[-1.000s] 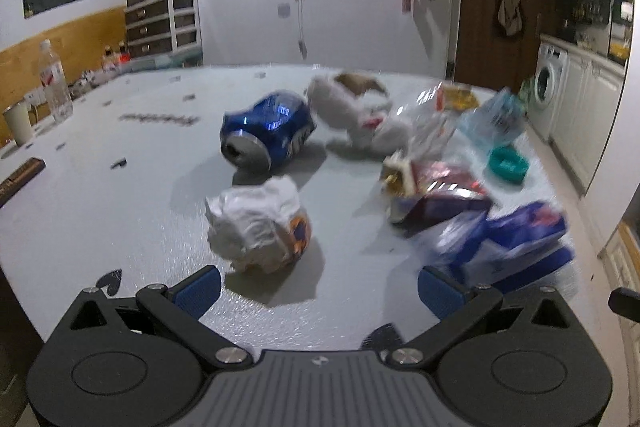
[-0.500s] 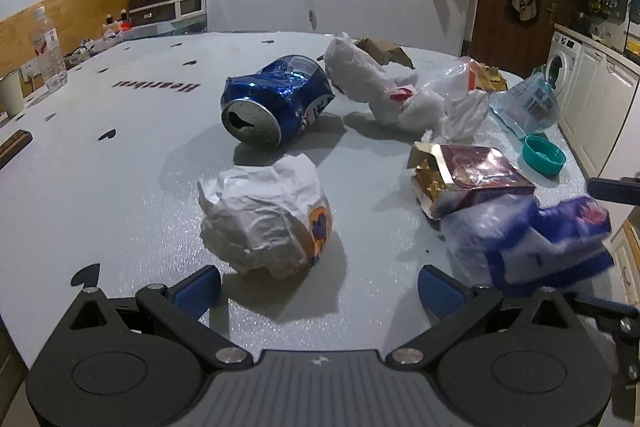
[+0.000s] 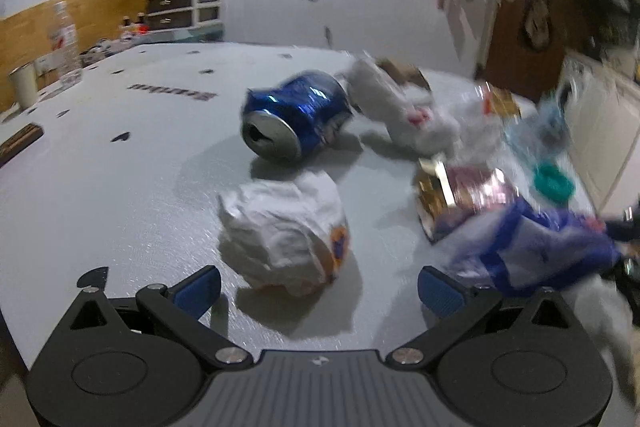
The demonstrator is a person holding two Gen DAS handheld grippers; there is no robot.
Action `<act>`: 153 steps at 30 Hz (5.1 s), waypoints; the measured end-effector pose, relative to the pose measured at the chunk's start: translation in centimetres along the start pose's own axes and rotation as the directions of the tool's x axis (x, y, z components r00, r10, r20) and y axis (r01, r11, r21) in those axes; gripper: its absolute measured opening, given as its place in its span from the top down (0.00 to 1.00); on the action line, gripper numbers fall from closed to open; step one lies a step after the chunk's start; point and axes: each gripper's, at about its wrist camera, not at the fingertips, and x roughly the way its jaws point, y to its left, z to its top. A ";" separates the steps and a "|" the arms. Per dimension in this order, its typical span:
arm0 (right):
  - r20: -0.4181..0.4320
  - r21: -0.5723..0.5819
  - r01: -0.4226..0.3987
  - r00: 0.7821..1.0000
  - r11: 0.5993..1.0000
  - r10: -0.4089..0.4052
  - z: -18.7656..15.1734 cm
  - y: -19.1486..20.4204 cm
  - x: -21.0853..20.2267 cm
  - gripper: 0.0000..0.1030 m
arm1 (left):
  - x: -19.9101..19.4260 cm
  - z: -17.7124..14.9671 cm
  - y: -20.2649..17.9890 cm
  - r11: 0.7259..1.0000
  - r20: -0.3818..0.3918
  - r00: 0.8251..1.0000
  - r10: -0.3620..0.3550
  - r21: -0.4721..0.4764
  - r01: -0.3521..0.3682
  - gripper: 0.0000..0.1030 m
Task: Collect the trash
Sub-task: 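Move both tools to the counter toward the trash pile, then grasp the blue snack bag with right gripper while left grasps crumpled white paper, then carry the blue bag and white paper in both grippers over the bin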
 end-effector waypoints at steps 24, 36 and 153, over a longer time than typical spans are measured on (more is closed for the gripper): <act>0.045 -0.140 -0.285 0.955 0.948 0.294 -0.5 1.1 -2.2 0.21 | 1.8 1.5 1.2 0.994 0.060 0.998 0.036 -0.108 -0.030 0.49; 0.014 -0.049 -0.347 0.937 0.937 0.348 -0.3 0.6 2.3 0.40 | -1.2 -0.4 1.7 0.993 0.065 0.996 0.059 -0.109 -0.051 0.52; -0.654 0.617 0.658 0.734 0.432 -0.183 -39.7 -28.1 0.2 0.64 | 36.3 -14.7 -43.7 0.890 -0.510 0.805 -0.304 0.149 0.431 0.54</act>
